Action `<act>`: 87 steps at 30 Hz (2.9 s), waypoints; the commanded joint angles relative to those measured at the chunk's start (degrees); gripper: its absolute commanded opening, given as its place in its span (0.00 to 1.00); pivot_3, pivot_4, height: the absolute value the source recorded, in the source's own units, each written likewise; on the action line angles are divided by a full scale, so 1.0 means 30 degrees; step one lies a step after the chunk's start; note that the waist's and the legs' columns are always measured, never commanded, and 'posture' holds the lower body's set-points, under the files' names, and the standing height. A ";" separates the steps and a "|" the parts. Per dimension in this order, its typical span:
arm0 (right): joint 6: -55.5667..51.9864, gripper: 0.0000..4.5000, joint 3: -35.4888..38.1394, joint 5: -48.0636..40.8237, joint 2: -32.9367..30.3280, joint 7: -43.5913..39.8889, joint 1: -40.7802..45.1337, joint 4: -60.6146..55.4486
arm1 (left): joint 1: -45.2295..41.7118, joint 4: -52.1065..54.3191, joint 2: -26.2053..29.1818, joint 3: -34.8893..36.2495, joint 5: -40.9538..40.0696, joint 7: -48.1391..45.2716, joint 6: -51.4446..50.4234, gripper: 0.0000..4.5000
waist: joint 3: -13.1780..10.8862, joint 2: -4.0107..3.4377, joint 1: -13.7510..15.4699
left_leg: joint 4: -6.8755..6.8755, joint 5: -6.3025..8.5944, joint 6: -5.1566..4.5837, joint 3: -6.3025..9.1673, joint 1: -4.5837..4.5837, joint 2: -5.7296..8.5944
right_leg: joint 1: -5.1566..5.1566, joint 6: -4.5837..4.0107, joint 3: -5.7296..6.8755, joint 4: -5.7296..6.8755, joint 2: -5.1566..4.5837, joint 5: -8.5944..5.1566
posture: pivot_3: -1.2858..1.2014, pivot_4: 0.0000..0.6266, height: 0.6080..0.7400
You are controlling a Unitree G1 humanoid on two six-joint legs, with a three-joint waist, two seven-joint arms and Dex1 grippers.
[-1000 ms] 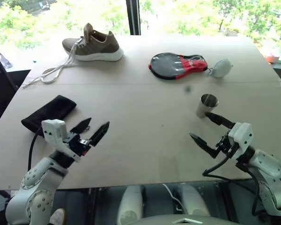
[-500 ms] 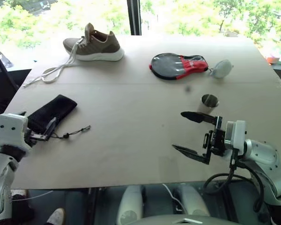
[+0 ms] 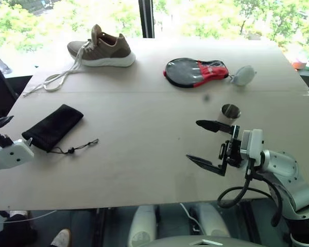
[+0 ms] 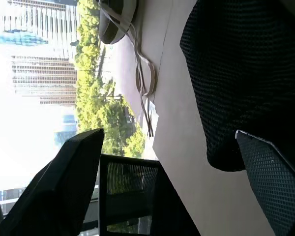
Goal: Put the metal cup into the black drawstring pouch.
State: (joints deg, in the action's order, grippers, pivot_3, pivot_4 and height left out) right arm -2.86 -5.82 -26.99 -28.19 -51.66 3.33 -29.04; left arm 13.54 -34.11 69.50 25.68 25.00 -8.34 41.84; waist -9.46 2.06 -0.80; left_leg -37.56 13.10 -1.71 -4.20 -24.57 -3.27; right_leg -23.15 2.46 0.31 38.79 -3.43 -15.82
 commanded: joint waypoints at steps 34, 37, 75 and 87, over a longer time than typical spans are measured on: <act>-0.0612 1.00 0.0318 0.1097 -0.0027 0.2336 -0.0260 -0.1164 | -0.1949 0.8490 0.0330 -0.4434 -1.6703 -1.2385 -1.2471 0.01 | 0.0056 0.0089 0.0097 | -0.0048 -0.0006 0.0008 -0.0079 -0.0026 -0.0035 | -0.0005 0.0006 0.0013 0.0053 0.0066 0.0003 | 0.52 0.24 1.00; -0.1153 1.00 0.0598 0.1969 0.0228 0.3771 0.0253 -0.1050 | -0.2102 1.3999 0.1283 -0.4114 -2.0125 -1.0391 -2.2709 0.01 | 0.0049 0.0080 0.0081 | -0.0149 -0.0005 0.0006 0.0021 -0.0027 -0.0036 | 0.0051 0.0009 0.0068 0.0074 0.0079 0.0001 | 0.52 0.24 1.00; -0.3025 1.00 0.3261 0.0872 -0.1028 0.3487 -0.4095 -0.3977 | -0.9435 1.6057 0.0863 -1.3423 -0.8188 -0.7208 -1.7605 0.58 | -0.0033 -0.0015 0.0552 | -0.0111 -0.0003 0.0009 0.0016 0.0117 0.0008 | 0.0136 -0.0016 -0.0062 0.0026 0.0142 -0.0016 | 0.52 0.24 1.00; -0.3585 1.00 0.3258 0.0783 -0.1325 0.4011 -0.4151 -0.4642 | -0.8273 1.7347 -0.2319 -1.1781 -0.5343 -0.8008 -1.6435 0.65 | -0.0030 -0.0011 0.0527 | -0.0112 -0.0002 0.0003 -0.0015 0.0097 0.0006 | 0.0139 0.0002 -0.0059 0.0027 0.0153 -0.0007 | 0.52 0.24 1.00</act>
State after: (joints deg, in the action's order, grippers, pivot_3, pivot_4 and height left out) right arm -13.69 2.98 -23.90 -31.69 -39.89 -8.94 -40.12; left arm -11.66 13.54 62.91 -12.11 7.99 -32.03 -5.25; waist -9.56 2.02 0.78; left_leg -37.90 13.10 -1.71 -4.22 -24.29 -3.25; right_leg -22.74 2.47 0.12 38.87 -2.98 -15.84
